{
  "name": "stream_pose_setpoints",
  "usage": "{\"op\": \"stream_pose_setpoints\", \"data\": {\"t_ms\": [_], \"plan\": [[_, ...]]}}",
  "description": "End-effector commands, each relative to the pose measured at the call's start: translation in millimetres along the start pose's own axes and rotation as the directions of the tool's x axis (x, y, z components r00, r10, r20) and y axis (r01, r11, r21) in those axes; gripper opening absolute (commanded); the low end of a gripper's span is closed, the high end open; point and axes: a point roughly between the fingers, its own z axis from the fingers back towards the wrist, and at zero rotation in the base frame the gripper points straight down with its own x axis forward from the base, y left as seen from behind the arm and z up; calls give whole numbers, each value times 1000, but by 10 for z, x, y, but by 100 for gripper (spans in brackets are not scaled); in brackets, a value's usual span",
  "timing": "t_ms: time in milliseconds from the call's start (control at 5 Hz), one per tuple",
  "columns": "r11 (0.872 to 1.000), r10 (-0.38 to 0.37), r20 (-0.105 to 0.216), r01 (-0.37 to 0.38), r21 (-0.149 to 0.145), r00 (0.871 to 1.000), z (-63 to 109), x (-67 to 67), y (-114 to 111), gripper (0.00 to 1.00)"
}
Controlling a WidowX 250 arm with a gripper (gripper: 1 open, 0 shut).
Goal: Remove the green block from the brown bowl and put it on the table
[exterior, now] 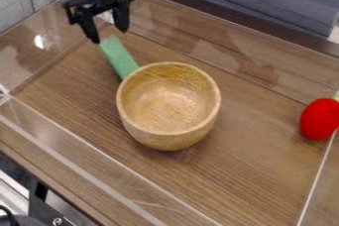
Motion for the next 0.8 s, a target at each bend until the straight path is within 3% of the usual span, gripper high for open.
{"op": "stream_pose_setpoints", "data": {"t_ms": [0, 400, 600], "plan": [[999, 21, -22, -21, 30, 1000, 84, 15, -33, 100], [995, 81, 20, -82, 55, 996, 546, -60, -49, 100], [996, 70, 35, -72, 55, 997, 673, -14, -111, 100]]}}
